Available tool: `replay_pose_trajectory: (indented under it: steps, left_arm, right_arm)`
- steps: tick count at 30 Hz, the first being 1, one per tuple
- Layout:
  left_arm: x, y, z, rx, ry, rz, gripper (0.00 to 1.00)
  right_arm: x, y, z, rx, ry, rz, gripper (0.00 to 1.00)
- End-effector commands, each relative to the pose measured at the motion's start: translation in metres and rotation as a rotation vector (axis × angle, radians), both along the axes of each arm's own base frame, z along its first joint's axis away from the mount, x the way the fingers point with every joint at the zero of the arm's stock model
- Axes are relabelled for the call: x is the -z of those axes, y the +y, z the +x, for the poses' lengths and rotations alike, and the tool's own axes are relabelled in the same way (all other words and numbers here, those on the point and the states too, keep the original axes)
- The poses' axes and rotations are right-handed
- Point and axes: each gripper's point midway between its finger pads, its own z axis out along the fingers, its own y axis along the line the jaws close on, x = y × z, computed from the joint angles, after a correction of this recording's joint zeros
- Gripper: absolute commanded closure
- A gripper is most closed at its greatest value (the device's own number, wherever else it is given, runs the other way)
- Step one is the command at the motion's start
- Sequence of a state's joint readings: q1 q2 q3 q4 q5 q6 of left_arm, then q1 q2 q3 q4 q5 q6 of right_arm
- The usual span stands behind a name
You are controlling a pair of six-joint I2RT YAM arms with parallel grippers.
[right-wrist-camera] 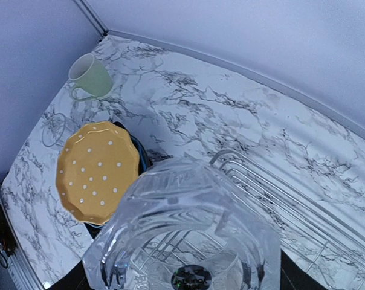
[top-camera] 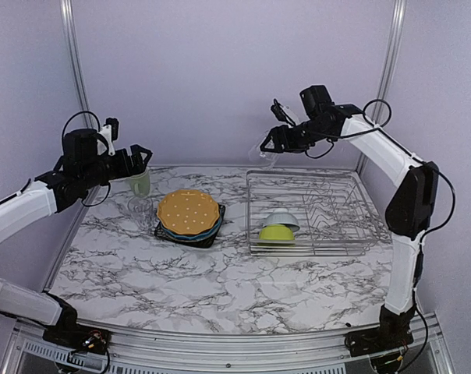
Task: Unload the mixed dishes from the dish rack
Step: Grab the cup from the dish rack, then pass from the right arm to the left
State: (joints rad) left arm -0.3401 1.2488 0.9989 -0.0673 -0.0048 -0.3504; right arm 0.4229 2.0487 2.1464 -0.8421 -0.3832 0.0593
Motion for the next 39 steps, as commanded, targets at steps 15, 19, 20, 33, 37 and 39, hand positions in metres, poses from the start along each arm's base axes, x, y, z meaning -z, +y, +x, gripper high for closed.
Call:
replay_pose_trajectory:
  steps: [15, 19, 20, 33, 37, 39]
  left_arm:
    - [-0.117, -0.101, -0.083, 0.408, -0.652, 0.341, 0.01]
    - [-0.132, -0.116, -0.102, 0.445, -0.728, 0.420, 0.01]
    - [-0.137, -0.120, -0.108, 0.453, -0.750, 0.436, 0.01]
    - [-0.150, -0.179, -0.158, 0.544, -0.909, 0.625, 0.08]
    - [-0.151, -0.193, -0.165, 0.565, -0.924, 0.612, 0.15]
    - [-0.153, -0.198, -0.167, 0.562, -0.927, 0.613, 0.22]
  right_arm:
    - [-0.153, 0.052, -0.159, -0.583, 0.163, 0.619, 0.63]
    - [-0.156, 0.064, -0.193, -0.689, 0.221, 0.651, 0.66]
    - [-0.156, 0.067, -0.201, -0.709, 0.235, 0.657, 0.66]
    - [-0.161, 0.082, -0.240, -0.799, 0.320, 0.703, 0.68]
    - [-0.155, 0.082, -0.240, -0.794, 0.330, 0.702, 0.69]
    - [-0.154, 0.083, -0.240, -0.795, 0.332, 0.704, 0.70]
